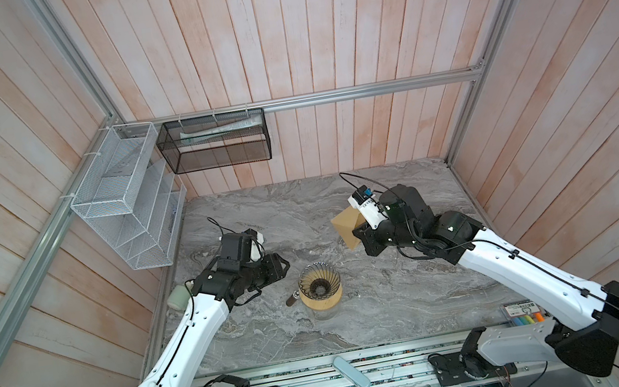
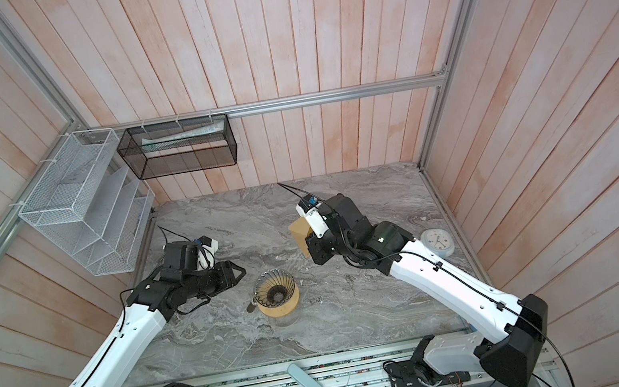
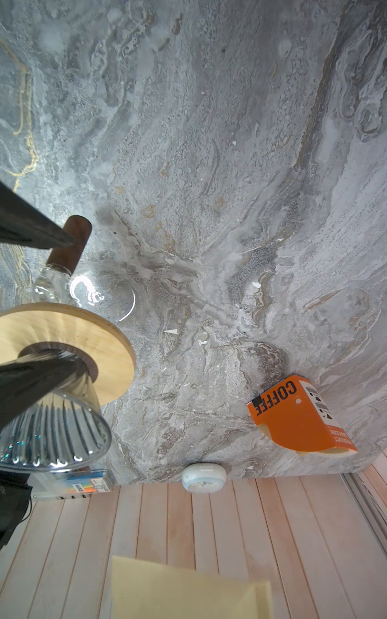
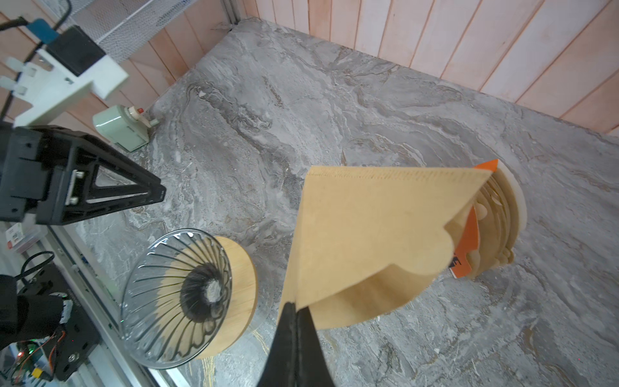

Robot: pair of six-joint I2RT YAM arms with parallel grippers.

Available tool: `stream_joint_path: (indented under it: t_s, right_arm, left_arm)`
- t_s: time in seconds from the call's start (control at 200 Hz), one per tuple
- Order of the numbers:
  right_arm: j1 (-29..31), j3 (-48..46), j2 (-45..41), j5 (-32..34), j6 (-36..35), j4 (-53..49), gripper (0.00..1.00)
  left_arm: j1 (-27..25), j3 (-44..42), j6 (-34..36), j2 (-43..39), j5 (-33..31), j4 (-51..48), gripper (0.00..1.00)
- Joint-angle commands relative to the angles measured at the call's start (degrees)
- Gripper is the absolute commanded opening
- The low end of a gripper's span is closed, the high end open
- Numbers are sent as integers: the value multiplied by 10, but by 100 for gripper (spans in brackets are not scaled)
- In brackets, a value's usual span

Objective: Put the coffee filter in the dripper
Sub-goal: 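Carry the paper filter over the glass dripper with right gripper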

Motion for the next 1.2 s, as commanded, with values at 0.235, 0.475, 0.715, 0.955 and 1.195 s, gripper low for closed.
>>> stream_joint_path:
  t_s: [0.235,0.475,0.715,0.955,1.195]
  right_arm:
    - [92,87,55,16,13,-144,0]
    - [136,117,87,9,19,-203,0]
    - [163,160,128,11,13,-260,0]
    - [179,204,173,26,-4,-307,0]
    - [182,242,198,51,-9,-340,0]
  left_arm:
    - [3,2,6,-26,-19,-20,55]
    - [3,-6,3,-33,-15,-13,55]
    - [3,-15,0,-43,-10,-6,55]
    - [3,-28,-4,-55,-7,0,56]
    - [3,-40,-4,-67,-4,3,55]
